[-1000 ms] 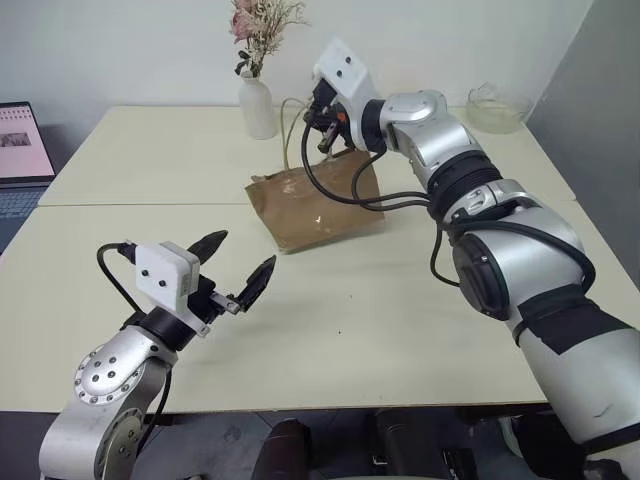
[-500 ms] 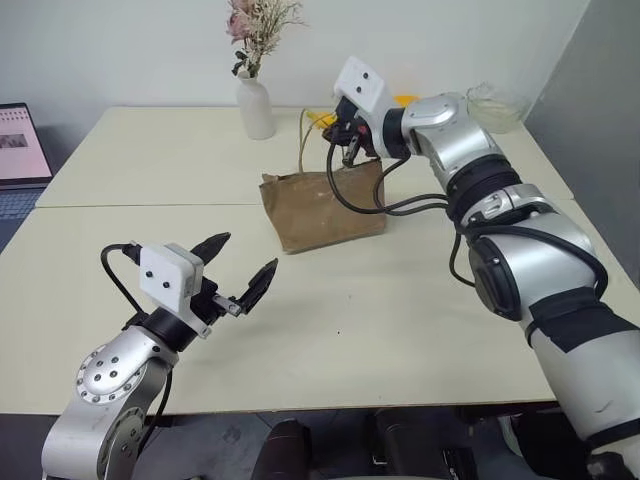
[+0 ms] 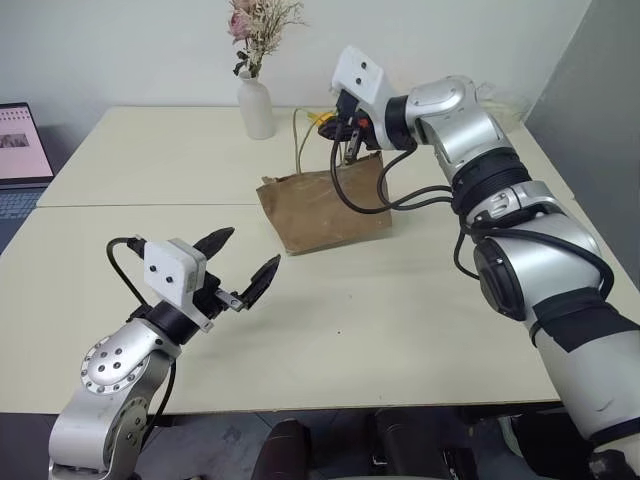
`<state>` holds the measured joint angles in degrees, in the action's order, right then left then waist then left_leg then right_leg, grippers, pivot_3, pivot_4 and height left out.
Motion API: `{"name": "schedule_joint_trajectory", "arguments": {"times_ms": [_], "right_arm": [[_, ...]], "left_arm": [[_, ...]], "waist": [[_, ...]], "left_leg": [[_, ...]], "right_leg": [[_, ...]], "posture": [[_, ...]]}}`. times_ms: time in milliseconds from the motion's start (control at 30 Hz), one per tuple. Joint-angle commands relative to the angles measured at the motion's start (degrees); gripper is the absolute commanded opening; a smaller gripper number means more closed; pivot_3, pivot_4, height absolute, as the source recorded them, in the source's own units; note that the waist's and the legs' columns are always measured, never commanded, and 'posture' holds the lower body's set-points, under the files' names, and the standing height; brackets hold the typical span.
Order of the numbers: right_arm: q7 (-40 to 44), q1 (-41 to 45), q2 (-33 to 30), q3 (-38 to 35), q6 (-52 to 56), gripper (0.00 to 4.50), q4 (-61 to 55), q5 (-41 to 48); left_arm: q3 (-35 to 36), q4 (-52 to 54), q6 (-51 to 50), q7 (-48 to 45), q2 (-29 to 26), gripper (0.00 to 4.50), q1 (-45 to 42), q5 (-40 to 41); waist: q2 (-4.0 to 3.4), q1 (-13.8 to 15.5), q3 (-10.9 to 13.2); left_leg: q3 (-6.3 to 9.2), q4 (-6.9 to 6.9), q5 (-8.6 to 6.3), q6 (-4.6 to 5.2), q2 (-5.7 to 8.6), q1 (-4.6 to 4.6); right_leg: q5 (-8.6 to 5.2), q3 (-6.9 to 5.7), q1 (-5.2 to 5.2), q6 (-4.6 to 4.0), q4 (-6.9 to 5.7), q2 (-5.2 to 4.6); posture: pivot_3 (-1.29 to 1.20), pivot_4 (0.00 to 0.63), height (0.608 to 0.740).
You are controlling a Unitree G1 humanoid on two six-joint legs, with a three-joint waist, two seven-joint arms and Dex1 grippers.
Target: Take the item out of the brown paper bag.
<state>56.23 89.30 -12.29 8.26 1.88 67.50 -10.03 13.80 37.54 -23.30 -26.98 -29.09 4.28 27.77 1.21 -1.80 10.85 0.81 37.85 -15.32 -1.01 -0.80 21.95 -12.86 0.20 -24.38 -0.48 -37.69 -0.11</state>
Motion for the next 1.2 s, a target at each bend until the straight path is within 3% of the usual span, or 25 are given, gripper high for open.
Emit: {"name": "schedule_joint_trajectory", "arguments": {"times_ms": [33,433,533,767,967,1200], "right_arm": [[-0.5,0.3,-1.1,0.3,0.0,0.05,-2.1,0.0],[3.9,-1.5,-3.1,1.7,2.8,0.05,-5.1,0.8],[4.8,-1.6,-3.6,1.7,3.3,0.63,-5.9,0.9],[6.3,-3.0,-5.3,2.1,4.0,3.12,-7.6,0.6],[10.1,-9.6,-10.1,2.6,5.3,3.12,-18.0,1.0],[7.4,-23.0,-16.2,-1.7,17.0,3.12,-38.2,4.7]], "left_arm": [[-0.1,0.7,1.3,-0.5,-0.3,4.5,-0.4,-0.3],[0.2,-0.3,1.6,-1.7,-0.6,4.5,-1.2,-0.7],[0.1,-0.9,1.7,-2.0,-0.8,4.5,-2.0,-0.8],[-1.0,-2.1,1.6,-3.7,-1.1,4.5,-3.5,-1.3],[-2.5,-4.1,2.0,-4.4,-0.6,4.5,-4.5,-2.0],[-5.9,-8.8,1.7,-4.4,0.8,4.5,-6.8,-3.2]], "waist": [[0.0,0.0,0.0],[0.0,0.0,0.0],[0.0,0.0,0.0],[0.0,0.0,0.0],[0.01,0.2,0.0],[0.01,0.2,0.0]], "left_leg": [[-0.01,0.0,0.0,0.0,0.0,0.0],[-0.02,0.0,0.0,0.0,0.0,-0.02],[-0.01,0.0,0.0,0.0,0.0,-0.01],[-0.01,0.0,0.0,0.0,0.0,-0.02],[0.01,0.01,0.0,0.0,0.03,-0.01],[0.03,0.02,0.0,0.0,0.01,-0.03]], "right_leg": [[0.0,0.02,0.0,0.0,0.0,0.0],[0.0,0.02,0.0,0.01,-0.01,0.0],[0.0,0.01,0.0,0.01,-0.01,0.0],[0.0,0.0,0.0,0.01,-0.03,0.0],[0.01,-0.02,0.04,0.02,0.01,-0.03],[0.01,-0.04,0.04,0.03,-0.04,-0.03]], "posture": [[0.0,0.15,0.74],[0.0,0.15,0.74],[0.0,0.15,0.74],[0.0,0.15,0.74],[0.0,0.15,0.74],[0.0,0.15,0.74]]}}
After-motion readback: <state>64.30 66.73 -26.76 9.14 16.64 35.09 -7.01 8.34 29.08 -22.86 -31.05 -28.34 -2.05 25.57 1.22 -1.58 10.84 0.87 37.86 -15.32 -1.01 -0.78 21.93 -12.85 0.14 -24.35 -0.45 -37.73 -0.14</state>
